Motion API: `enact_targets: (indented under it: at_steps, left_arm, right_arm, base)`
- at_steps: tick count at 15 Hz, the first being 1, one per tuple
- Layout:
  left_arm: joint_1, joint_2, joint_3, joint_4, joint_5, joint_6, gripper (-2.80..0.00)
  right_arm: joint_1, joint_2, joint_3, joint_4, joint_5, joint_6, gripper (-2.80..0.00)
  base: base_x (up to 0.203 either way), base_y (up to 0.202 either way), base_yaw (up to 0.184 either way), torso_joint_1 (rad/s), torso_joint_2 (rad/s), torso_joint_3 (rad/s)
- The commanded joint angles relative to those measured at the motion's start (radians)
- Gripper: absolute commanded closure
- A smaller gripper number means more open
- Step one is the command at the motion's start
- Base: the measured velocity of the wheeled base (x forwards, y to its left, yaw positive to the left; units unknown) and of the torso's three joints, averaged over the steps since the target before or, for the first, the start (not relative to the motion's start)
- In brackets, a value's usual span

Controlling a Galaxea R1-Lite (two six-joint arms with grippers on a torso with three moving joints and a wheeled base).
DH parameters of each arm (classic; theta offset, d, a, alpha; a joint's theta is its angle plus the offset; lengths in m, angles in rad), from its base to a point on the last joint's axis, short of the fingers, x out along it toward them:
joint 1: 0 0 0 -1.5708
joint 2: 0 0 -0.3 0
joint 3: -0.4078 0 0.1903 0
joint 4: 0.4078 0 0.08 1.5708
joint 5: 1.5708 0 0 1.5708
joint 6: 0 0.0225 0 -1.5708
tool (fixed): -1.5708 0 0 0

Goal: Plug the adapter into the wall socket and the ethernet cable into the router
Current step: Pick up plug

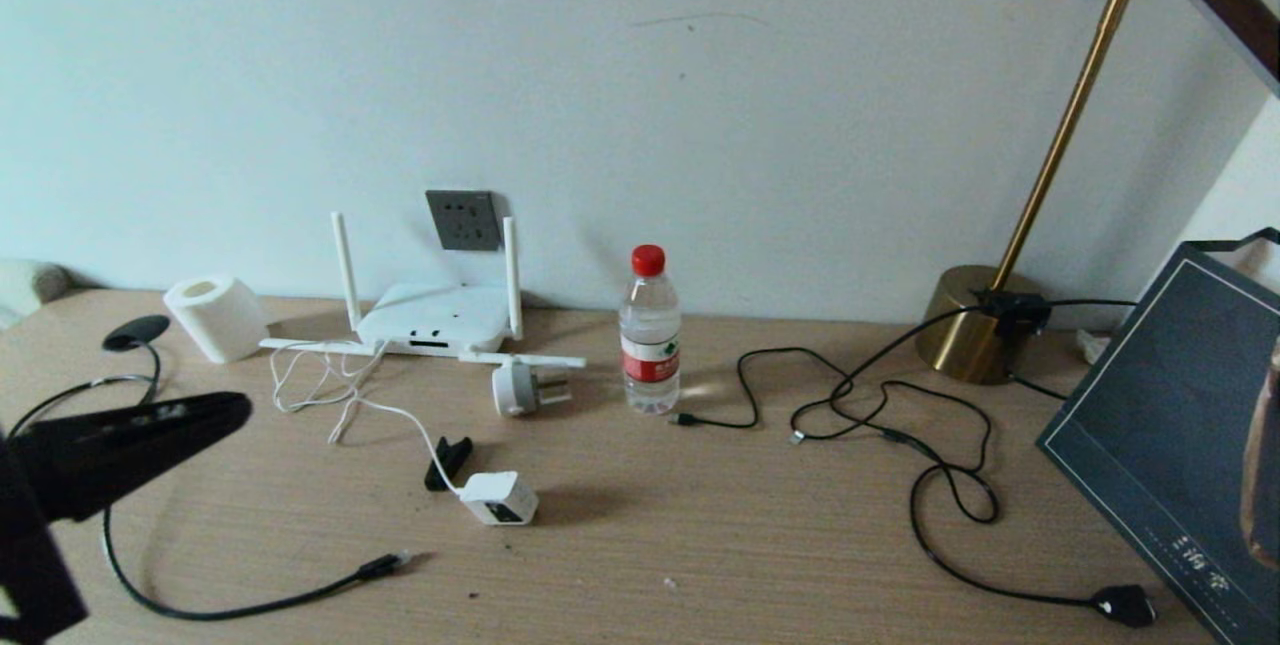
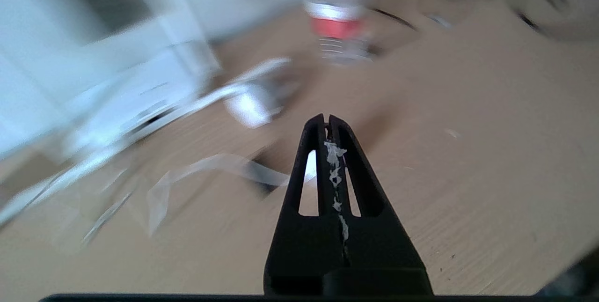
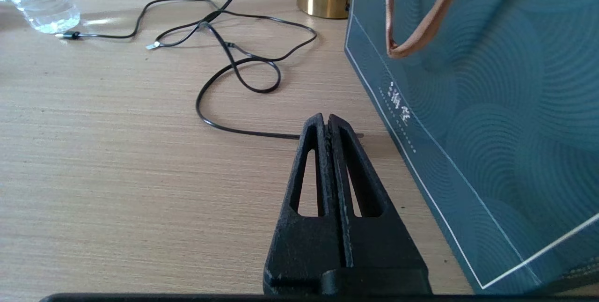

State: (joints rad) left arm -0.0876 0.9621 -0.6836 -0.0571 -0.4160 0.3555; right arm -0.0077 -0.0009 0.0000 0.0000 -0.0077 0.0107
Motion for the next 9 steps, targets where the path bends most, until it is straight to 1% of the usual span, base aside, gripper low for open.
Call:
enact_targets:
  at_steps: [1, 2, 3, 4, 5, 6, 7, 8, 9]
  left_arm:
    - [-0.078, 0.318, -0.040, -0.035, -0.095, 0.114, 0.00]
    - [-0.109, 0.378, -0.048, -0.042, -0.122, 0.188, 0.00]
    - [-0.129, 0.438, -0.060, -0.039, -0.142, 0.299, 0.00]
    - [-0.136, 0.496, -0.083, -0.013, -0.152, 0.421, 0.00]
    - [-0.139, 0.539, -0.117, 0.033, -0.159, 0.529, 0.00]
    - [-0.140, 0.567, -0.147, 0.078, -0.160, 0.603, 0.00]
    - [-0.139, 0.593, -0.182, 0.126, -0.159, 0.665, -2.80]
    - [-0.136, 0.607, -0.210, 0.176, -0.152, 0.698, -2.80]
    - [-0.133, 0.618, -0.238, 0.220, -0.131, 0.712, -2.80]
  right_arm:
    - [0.000, 0.001, 0.000, 0.000, 0.000, 0.000, 0.00]
    - [0.000, 0.001, 0.000, 0.000, 0.000, 0.000, 0.00]
    - [0.000, 0.001, 0.000, 0.000, 0.000, 0.000, 0.00]
    - [0.000, 0.001, 0.000, 0.000, 0.000, 0.000, 0.00]
    - [0.000, 0.001, 0.000, 0.000, 0.000, 0.000, 0.00]
    - [0.000, 0.001, 0.000, 0.000, 0.000, 0.000, 0.00]
    - [0.000, 0.001, 0.000, 0.000, 0.000, 0.000, 0.00]
    - [0.000, 0.001, 0.000, 0.000, 0.000, 0.000, 0.00]
    - [0.000, 0.001, 0.000, 0.000, 0.000, 0.000, 0.00]
  base:
    - [0.000, 0.000, 0.000, 0.000, 0.00, 0.000]
    - [0.000, 0.000, 0.000, 0.000, 0.00, 0.000]
    - [0.000, 0.000, 0.000, 0.000, 0.00, 0.000]
    - [0.000, 0.000, 0.000, 0.000, 0.00, 0.000]
    - [0.000, 0.000, 0.000, 0.000, 0.00, 0.000]
    - [0.000, 0.000, 0.000, 0.000, 0.00, 0.000]
    - [0.000, 0.000, 0.000, 0.000, 0.00, 0.000]
    - [0.000, 0.000, 0.000, 0.000, 0.00, 0.000]
    - [0.000, 0.000, 0.000, 0.000, 0.00, 0.000]
